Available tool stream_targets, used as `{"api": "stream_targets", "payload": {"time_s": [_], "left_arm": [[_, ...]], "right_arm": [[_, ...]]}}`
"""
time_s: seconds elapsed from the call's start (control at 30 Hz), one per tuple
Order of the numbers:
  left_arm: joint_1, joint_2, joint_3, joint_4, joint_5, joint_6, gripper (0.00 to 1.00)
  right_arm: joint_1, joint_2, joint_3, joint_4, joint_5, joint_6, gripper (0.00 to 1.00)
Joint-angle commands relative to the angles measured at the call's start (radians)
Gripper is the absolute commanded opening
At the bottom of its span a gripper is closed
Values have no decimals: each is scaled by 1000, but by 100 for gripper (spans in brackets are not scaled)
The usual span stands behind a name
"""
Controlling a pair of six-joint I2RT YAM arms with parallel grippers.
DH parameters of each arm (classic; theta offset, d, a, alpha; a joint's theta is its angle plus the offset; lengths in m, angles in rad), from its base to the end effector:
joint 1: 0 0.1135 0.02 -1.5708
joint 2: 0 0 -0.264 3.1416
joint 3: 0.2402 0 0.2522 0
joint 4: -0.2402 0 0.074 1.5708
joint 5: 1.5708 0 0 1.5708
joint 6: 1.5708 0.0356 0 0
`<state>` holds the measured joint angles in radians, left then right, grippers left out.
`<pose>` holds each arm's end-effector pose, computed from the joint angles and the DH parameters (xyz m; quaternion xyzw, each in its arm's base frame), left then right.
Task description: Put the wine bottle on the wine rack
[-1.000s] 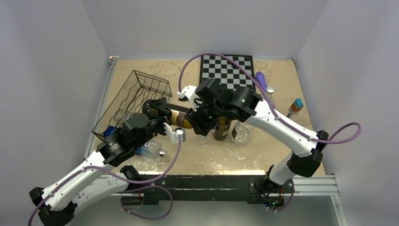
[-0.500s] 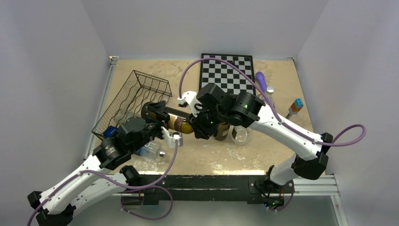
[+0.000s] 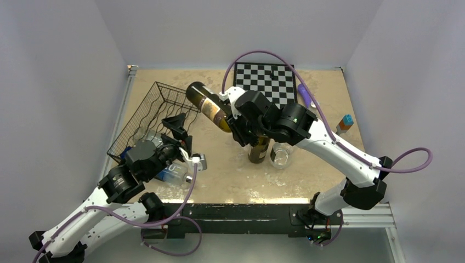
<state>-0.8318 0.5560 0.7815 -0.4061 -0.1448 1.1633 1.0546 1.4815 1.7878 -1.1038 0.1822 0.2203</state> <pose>0.0904 -0.0916 0.3465 0.6184 0.4544 0.1602 0.6209 0.1478 0.2473 0.4295 -0.3423 0.8571 0.1558 0.3519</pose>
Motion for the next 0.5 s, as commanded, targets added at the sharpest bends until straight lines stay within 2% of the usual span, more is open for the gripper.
{"api": "stream_targets", "payload": {"time_s": [0.0,0.13,0.33,0.47], "left_arm": [[-1,-36,25,37,13,-44,99],[-1,-65,48,62,7,-197,99],[-1,-95,176,25,111,-543,99],[-1,-92,249,7,119,-747,99]], "right_arm": [[2,-21,76,132,88,12,0],[2,-24,9,157,77,3,0],[2,-23,-85,210,59,-11,0],[2,-3,-99,234,53,-36,0]]}}
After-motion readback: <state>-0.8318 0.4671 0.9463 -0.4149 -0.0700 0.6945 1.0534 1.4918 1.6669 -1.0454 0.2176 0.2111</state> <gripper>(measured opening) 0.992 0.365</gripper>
